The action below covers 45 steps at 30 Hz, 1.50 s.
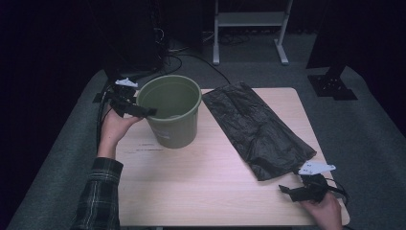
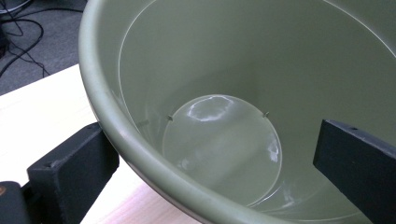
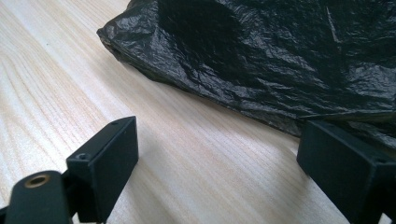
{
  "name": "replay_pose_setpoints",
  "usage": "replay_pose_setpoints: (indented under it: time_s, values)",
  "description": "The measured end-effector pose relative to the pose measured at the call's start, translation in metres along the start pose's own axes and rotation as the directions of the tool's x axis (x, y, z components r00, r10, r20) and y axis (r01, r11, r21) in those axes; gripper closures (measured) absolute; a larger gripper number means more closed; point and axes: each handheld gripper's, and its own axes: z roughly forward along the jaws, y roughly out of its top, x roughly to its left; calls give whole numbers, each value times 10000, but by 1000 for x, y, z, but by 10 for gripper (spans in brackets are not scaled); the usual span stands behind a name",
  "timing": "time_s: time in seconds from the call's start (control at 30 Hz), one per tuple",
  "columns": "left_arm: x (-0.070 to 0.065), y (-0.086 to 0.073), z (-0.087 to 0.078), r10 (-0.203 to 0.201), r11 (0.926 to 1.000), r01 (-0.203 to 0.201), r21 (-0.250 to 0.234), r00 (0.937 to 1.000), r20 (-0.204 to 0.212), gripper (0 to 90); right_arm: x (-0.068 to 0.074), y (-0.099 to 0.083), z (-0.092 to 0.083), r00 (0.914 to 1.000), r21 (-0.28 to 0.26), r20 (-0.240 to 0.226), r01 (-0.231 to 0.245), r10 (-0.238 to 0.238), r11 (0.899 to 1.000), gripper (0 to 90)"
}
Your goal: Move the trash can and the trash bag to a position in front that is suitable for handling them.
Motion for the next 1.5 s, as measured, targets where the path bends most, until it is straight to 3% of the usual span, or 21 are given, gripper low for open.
replay_pose_setpoints:
  time_s: [0.57, 0.9, 1.17, 1.2, 1.37, 1.4, 1.43, 1.5]
  values:
    - [-31, -10, -2, 417, 9980, -381, -507, 9965, 725, 0, 0, 0, 0, 10000, 6, -1, -5, 5, 10000, 110]
    - [-59, -19, -4, 670, 9954, -584, -757, 9910, 1157, 0, 0, 0, 0, 10000, -1, -1, 3, -3, 10000, 110]
    - [-88, -22, -3, 1033, 9919, -894, -898, 9810, 1643, 0, 0, 0, 0, 10000, -2, 3, -9, 9, 10000, 109]
    - [-95, -23, -2, 1163, 9906, -1010, -919, 9766, 1811, 0, 0, 0, 0, 10000, -3, -3, -27, 27, 10000, 109]
    - [-108, -22, 0, 1369, 9885, -1196, -927, 9678, 2111, 0, 0, 0, 0, 10000, 5, -7, -8, 8, 10000, 106]
    - [-115, -22, 0, 1506, 9869, -1329, -916, 9624, 2260, 0, 0, 0, 0, 10000, 11, -30, 15, -15, 10000, 102]
    - [-115, -22, 0, 1506, 9869, -1329, -916, 9624, 2260, 0, 0, 0, 0, 10000, 11, -30, 15, -15, 10000, 102]
    - [-123, -22, 1, 1629, 9851, -1441, -939, 9567, 2412, 0, 0, 0, 0, 10000, 19, -58, 45, -45, 10000, 99]
